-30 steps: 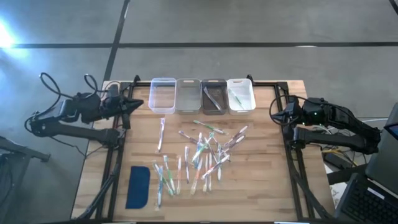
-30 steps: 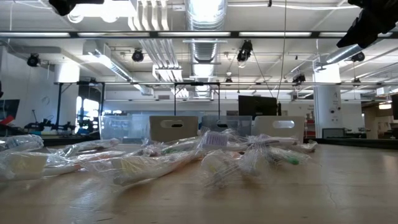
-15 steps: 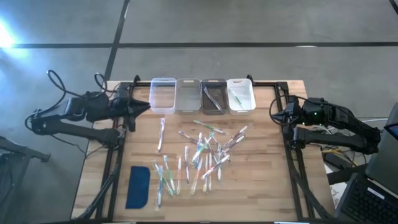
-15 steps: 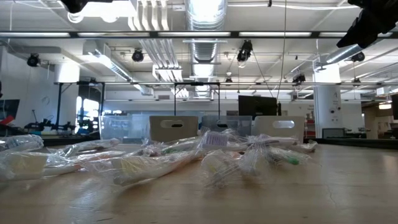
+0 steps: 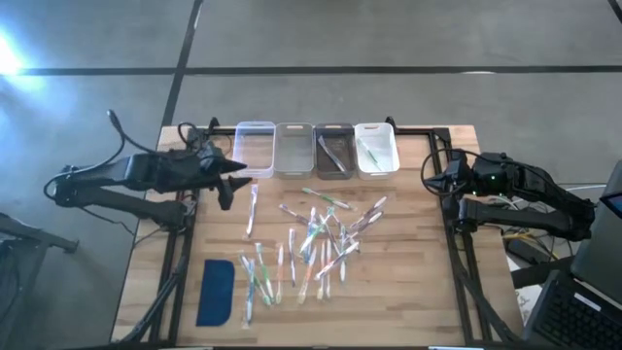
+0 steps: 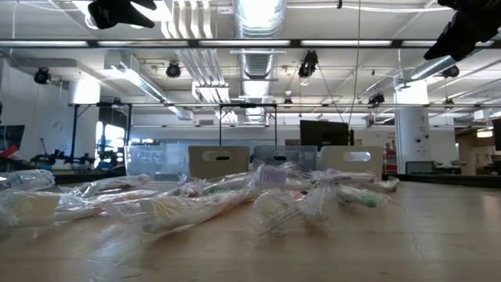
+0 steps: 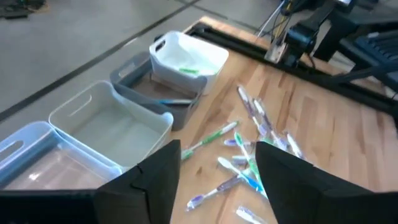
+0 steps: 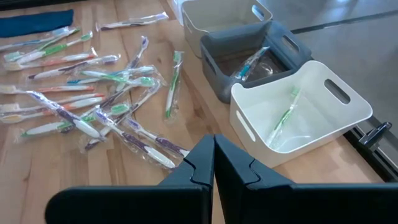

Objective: Pick & Place Toothbrushes
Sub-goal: Put the purple toothbrush into the gray bin

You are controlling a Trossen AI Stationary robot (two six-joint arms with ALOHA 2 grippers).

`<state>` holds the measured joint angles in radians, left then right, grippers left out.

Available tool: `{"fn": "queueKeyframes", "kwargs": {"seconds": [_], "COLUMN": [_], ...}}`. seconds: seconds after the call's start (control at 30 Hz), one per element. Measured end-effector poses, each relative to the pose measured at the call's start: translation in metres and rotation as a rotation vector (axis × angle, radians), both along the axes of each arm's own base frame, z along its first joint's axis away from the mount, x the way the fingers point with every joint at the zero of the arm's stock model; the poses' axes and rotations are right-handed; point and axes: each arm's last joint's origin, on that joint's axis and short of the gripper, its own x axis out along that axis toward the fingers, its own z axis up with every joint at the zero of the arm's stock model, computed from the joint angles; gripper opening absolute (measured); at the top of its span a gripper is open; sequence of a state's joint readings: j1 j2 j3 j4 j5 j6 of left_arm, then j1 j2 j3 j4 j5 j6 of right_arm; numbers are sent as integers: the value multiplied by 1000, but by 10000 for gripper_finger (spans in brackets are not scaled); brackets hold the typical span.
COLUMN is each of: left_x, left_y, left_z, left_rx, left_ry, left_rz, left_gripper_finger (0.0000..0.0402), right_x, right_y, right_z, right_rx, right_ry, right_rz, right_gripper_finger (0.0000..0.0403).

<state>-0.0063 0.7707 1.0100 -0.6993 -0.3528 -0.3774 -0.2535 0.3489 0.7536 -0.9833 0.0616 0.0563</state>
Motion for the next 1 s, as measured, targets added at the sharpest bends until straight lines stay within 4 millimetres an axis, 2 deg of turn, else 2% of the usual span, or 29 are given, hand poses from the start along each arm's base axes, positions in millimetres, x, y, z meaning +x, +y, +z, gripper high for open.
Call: {"fn": "queueKeyframes", "kwargs": {"seconds": [0.17, 0.3, 0.67, 1.0], "left_x": [6, 11, 26, 45], "left_y": [0, 0, 2, 1], "left_z": [-3, -8, -34, -72], "left_rx": [-23, -105, -420, -532], "left_ry": [14, 26, 104, 370], "left_rz": [17, 66, 388, 622], "left_gripper_finger": [221, 218, 217, 197], "right_x": [0, 0, 0, 0], "right_y": [0, 0, 0, 0], "right_z": [0, 0, 0, 0], "right_rx": [0, 0, 0, 0], "right_ry": [0, 0, 0, 0], "right_rz": [0, 0, 0, 0], "right_gripper_finger": [8, 8, 8, 8]}}
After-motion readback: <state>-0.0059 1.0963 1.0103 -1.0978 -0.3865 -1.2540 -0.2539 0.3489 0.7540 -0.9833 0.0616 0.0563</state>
